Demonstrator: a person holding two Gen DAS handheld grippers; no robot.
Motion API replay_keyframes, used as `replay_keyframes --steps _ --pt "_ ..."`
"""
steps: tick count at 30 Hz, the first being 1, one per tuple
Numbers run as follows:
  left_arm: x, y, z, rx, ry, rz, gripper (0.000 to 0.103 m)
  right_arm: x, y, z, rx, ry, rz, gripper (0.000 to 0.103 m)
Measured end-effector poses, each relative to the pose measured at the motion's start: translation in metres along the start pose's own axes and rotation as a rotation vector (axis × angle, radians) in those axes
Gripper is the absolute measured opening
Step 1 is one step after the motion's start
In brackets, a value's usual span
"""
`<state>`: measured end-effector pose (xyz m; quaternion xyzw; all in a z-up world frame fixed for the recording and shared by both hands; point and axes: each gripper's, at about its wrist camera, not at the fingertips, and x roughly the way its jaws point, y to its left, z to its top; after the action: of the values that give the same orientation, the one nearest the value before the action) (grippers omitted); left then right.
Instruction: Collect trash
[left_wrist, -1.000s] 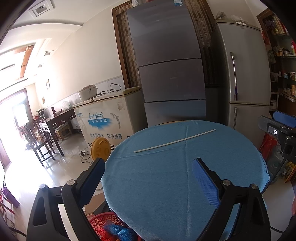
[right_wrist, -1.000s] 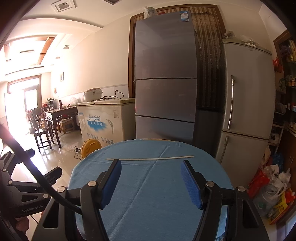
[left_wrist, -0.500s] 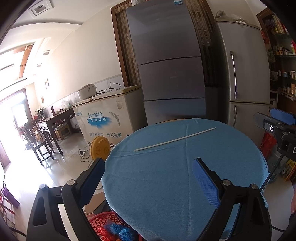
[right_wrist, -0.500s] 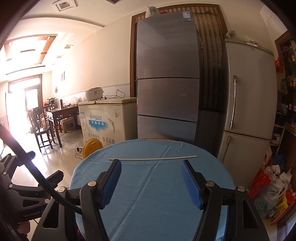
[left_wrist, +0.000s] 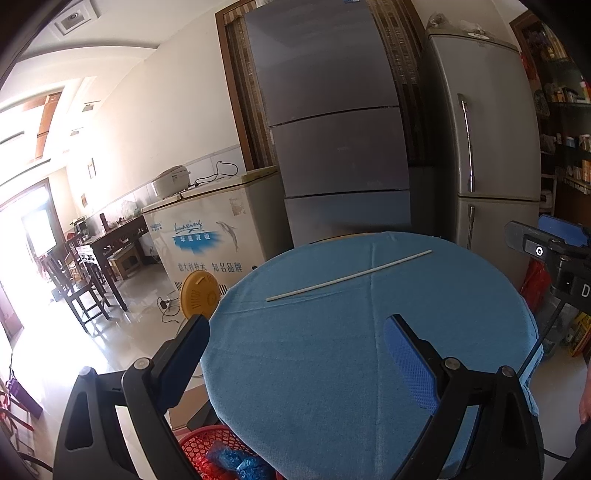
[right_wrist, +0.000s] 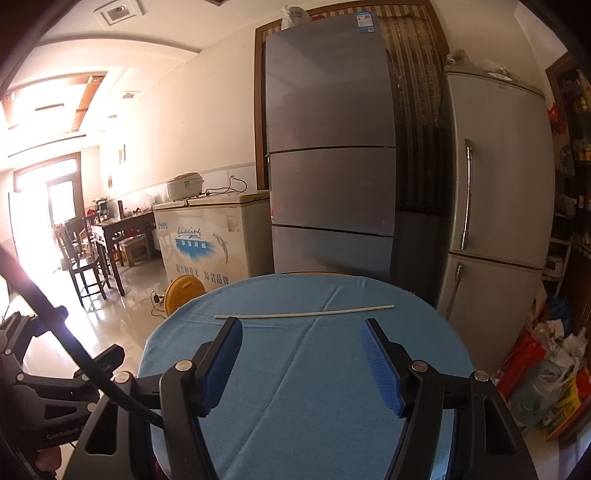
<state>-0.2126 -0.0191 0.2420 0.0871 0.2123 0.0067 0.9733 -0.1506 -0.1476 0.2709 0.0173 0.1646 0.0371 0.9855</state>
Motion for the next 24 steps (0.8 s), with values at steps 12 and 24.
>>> replay_keyframes --steps 12,24 --pt "0.022 -0.009 0.015 0.013 0.025 -0.023 0.095 0.025 -0.025 0.003 0.051 0.047 -0.025 0.07" --pt "0.053 -0.022 0.025 0.031 0.076 -0.047 0.095 0.055 -0.049 0.01 0.101 0.089 -0.039 0.07"
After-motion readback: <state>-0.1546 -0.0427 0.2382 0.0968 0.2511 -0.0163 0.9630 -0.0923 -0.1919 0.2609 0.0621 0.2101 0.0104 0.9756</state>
